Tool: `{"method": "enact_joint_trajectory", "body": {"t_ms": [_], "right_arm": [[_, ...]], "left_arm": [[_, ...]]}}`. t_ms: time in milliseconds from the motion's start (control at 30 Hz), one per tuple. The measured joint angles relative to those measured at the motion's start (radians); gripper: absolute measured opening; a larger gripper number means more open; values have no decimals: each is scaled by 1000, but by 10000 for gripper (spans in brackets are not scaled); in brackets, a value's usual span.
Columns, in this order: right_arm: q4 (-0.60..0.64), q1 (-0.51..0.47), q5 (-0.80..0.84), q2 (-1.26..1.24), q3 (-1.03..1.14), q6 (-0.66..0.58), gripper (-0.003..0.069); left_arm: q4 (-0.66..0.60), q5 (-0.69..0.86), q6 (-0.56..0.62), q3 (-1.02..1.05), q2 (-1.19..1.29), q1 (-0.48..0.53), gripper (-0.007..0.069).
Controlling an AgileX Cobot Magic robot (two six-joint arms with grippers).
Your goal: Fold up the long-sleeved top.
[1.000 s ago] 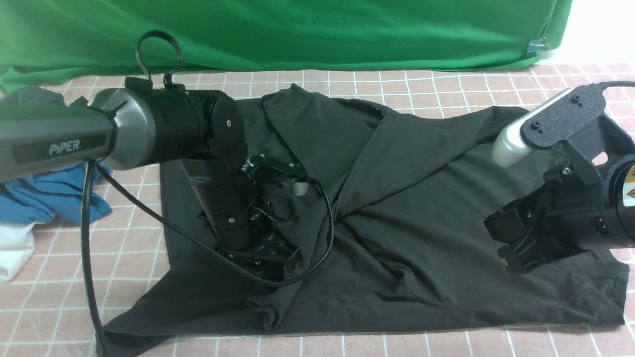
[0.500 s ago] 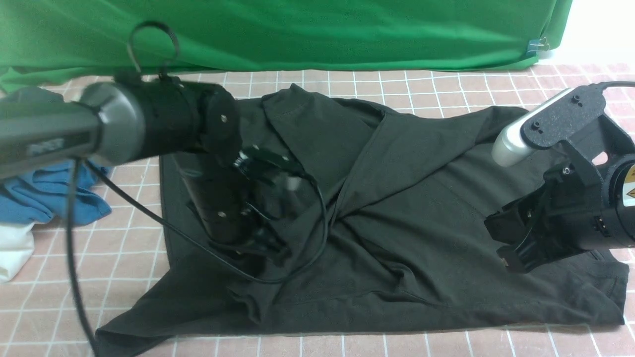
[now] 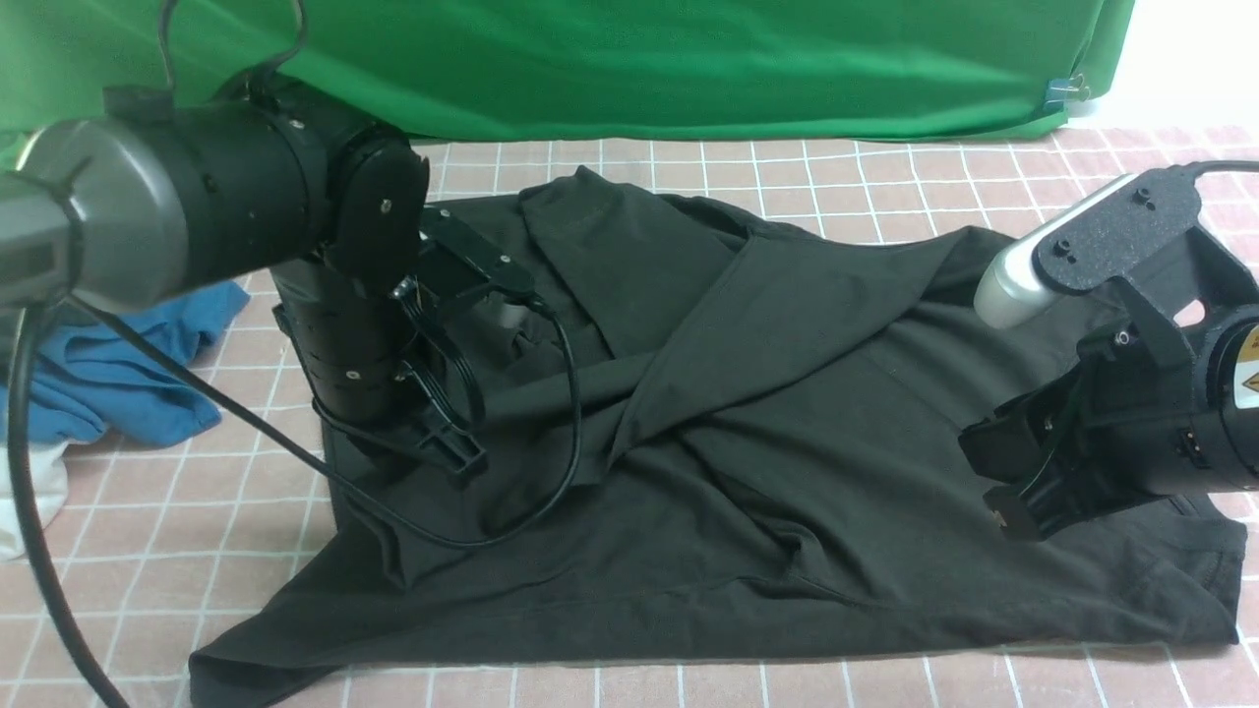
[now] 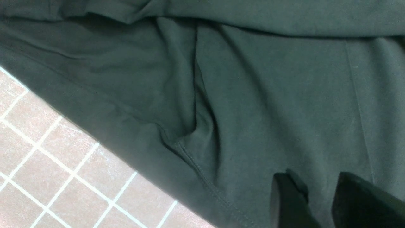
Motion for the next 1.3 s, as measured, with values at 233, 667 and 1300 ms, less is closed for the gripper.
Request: {"method": "enact_joint_trajectory", "body": {"t_ms": [233,667,1300], "right_arm": [[8,0,-3,0,0,0,237],[13,0,-5,0,0,0,237],[16,0,16,0,0,-10,237]], "left_arm": [[26,23,0,-61,0,0,36],[-36,59,35,-139,12,58,36],[193,-295,159,-139,193,288,429]]}}
